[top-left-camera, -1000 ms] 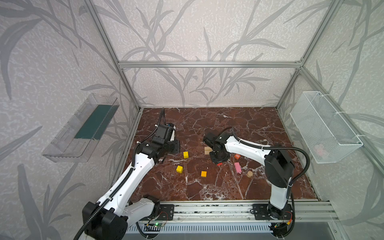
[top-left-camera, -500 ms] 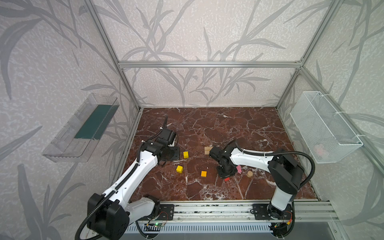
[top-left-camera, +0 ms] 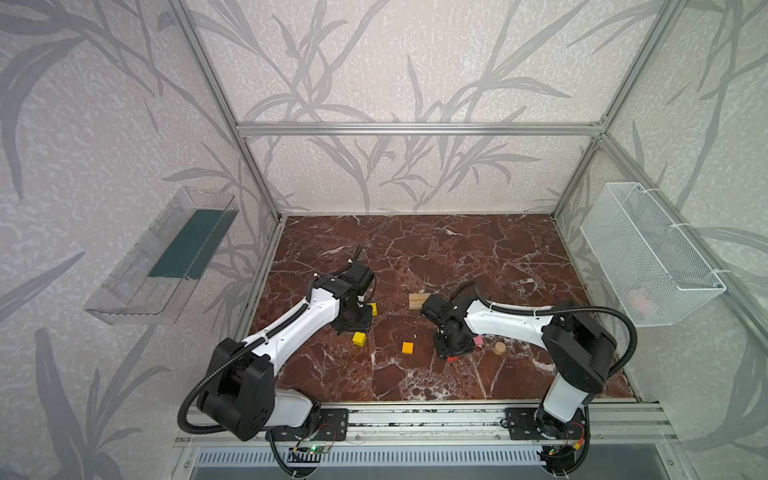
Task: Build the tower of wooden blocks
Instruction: 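Release the red block from the right gripper while the left gripper reaches a yellow cube, then close the left gripper on the small yellow cube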
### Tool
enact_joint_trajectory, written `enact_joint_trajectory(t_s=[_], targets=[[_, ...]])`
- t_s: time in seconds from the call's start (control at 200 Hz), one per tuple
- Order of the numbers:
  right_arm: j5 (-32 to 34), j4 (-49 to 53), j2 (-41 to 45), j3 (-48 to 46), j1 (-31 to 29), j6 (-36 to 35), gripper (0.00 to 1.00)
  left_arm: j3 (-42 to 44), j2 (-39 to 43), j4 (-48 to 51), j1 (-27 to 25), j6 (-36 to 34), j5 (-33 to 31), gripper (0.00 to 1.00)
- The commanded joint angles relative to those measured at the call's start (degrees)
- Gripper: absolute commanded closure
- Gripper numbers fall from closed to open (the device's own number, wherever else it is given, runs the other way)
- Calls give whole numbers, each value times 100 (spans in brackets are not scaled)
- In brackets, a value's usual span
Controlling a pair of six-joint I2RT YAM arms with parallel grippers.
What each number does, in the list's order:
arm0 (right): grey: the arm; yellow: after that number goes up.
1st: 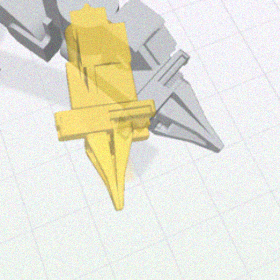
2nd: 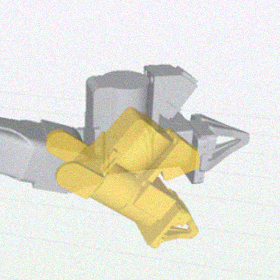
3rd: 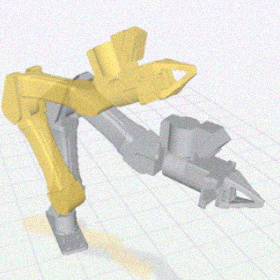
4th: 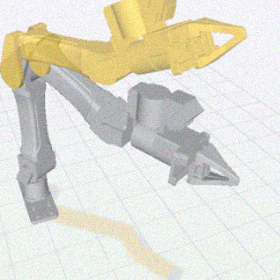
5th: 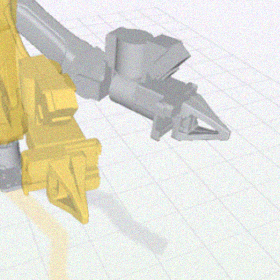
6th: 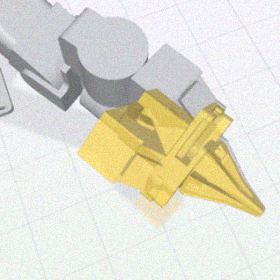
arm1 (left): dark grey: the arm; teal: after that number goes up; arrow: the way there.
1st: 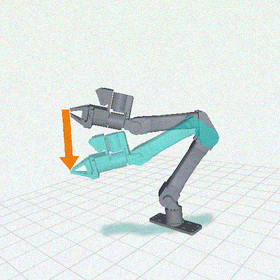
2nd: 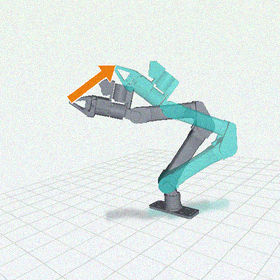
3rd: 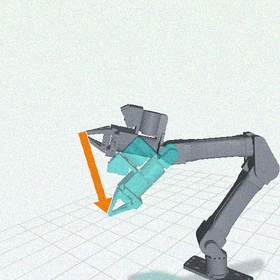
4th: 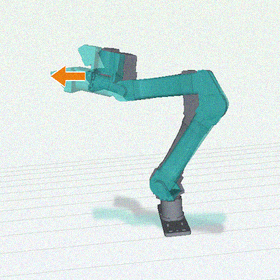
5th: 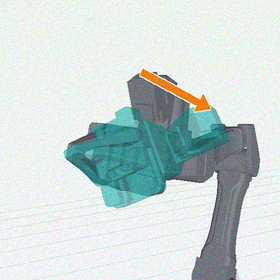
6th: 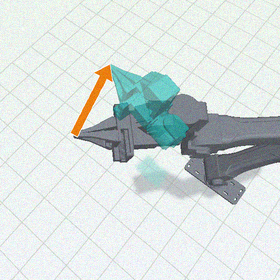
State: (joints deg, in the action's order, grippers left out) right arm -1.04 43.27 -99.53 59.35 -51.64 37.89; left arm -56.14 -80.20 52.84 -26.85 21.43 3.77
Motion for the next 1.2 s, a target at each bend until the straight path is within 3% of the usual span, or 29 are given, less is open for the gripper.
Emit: enact_joint_trajectory(t_s=[0.0,0.175,0.405,1.195], targets=[[84,53,354,-110,-31,159,36,-127,-131,266,-96,-62,-20,49],[183,75,545,-228,-30,244,23,-101,-274,236,-160,-78,-49,41],[341,156,756,-239,-31,324,22,-50,-600,174,-200,-104,-68,39],[710,292,1070,-348,-13,464,21,-126,-1315,122,-209,-60,-138,56]])
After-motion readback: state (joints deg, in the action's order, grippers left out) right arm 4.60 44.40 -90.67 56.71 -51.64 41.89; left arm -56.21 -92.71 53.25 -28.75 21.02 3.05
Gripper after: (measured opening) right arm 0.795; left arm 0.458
